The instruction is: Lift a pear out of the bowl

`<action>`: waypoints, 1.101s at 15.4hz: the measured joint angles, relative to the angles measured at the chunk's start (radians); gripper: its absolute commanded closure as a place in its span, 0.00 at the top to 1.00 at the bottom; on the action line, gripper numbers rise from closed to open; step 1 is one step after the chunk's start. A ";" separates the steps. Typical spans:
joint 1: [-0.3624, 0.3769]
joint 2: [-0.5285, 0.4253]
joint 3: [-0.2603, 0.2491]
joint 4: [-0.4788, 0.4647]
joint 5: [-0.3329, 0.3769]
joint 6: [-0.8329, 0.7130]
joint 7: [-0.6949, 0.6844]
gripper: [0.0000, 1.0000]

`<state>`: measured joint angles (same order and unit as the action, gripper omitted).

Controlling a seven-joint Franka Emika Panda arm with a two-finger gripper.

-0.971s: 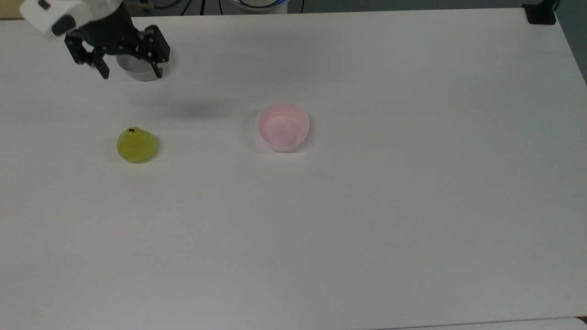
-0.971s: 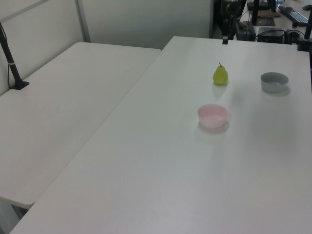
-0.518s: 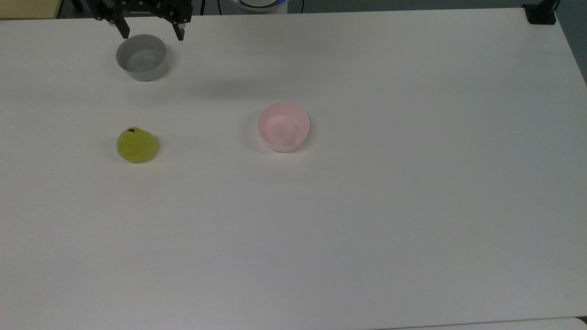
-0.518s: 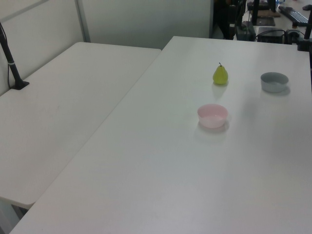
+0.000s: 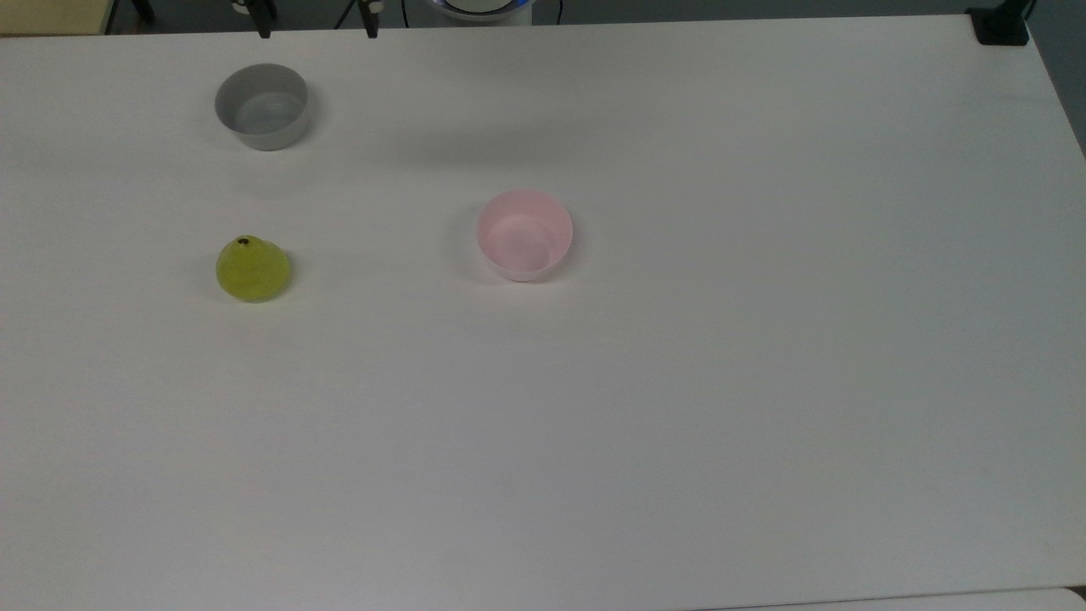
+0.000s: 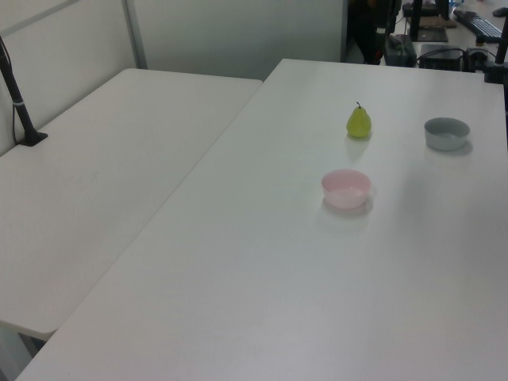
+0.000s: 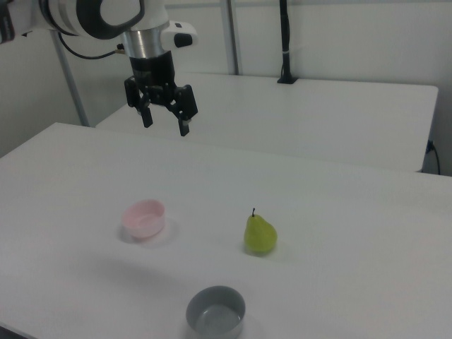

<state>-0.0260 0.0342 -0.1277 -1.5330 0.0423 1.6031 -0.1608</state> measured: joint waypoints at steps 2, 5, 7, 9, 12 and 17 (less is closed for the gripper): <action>0.023 -0.003 0.000 -0.003 0.000 0.000 0.001 1.00; 0.053 -0.003 -0.001 -0.005 0.000 0.000 0.001 1.00; 0.069 -0.003 -0.002 -0.009 -0.001 0.013 0.000 1.00; 0.078 -0.003 -0.002 -0.032 -0.001 0.067 -0.002 1.00; 0.080 -0.003 -0.004 -0.052 -0.001 0.096 -0.001 1.00; 0.092 -0.003 -0.004 -0.053 0.000 0.097 0.048 1.00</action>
<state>0.0659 0.0311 -0.1315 -1.5863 0.0421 1.7000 -0.1127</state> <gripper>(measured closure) 0.000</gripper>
